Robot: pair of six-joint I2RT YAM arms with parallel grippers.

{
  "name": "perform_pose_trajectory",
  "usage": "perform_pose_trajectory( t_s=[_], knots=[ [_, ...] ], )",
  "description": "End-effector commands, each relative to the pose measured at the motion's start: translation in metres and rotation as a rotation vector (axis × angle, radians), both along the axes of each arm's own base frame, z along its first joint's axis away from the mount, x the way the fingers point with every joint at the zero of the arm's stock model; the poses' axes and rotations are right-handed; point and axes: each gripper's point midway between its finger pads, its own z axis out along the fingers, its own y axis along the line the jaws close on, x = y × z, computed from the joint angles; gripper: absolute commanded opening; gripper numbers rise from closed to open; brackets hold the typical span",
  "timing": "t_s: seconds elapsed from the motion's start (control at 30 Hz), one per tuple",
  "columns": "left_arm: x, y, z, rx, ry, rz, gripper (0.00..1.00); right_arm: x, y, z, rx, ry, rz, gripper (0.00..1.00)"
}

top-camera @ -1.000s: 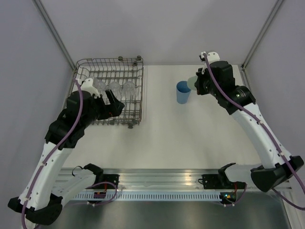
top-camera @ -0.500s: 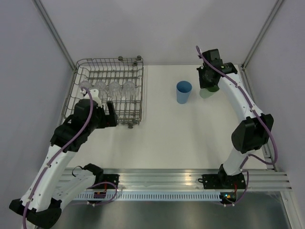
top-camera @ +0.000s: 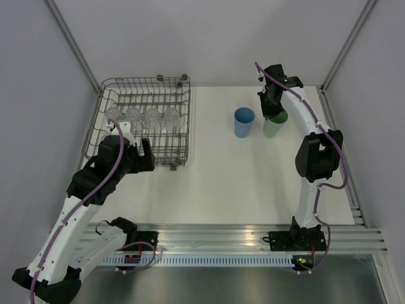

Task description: Unload the cups from the dish rack

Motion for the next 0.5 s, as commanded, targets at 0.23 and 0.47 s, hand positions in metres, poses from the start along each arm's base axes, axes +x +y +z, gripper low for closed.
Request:
perform_pose_trajectory(
  t_s=[0.23, 0.47],
  knots=[
    [0.007, 0.005, 0.001, 0.042, -0.030, 0.002, 1.00, 0.011, 0.003, -0.015, 0.013, 0.043, 0.026, 0.03],
    [0.007, 0.005, 0.001, 0.041, -0.034, 0.001, 1.00, 0.012, 0.002, -0.010, 0.010, 0.031, 0.020, 0.16]
  ],
)
